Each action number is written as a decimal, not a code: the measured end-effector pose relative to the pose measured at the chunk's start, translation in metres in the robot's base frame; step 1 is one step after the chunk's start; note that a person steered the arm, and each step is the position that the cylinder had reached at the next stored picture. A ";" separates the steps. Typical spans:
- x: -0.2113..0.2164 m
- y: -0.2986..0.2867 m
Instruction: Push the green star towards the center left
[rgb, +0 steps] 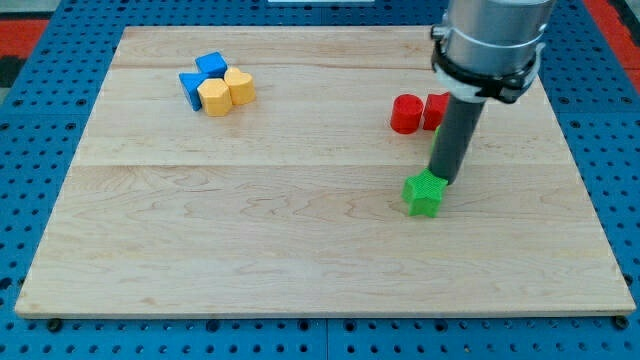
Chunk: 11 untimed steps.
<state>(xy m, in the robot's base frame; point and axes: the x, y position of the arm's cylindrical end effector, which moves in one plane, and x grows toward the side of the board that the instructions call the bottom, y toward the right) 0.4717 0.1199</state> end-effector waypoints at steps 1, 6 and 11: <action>-0.012 -0.038; 0.000 -0.113; 0.028 -0.038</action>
<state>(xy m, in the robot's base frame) 0.4998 0.0820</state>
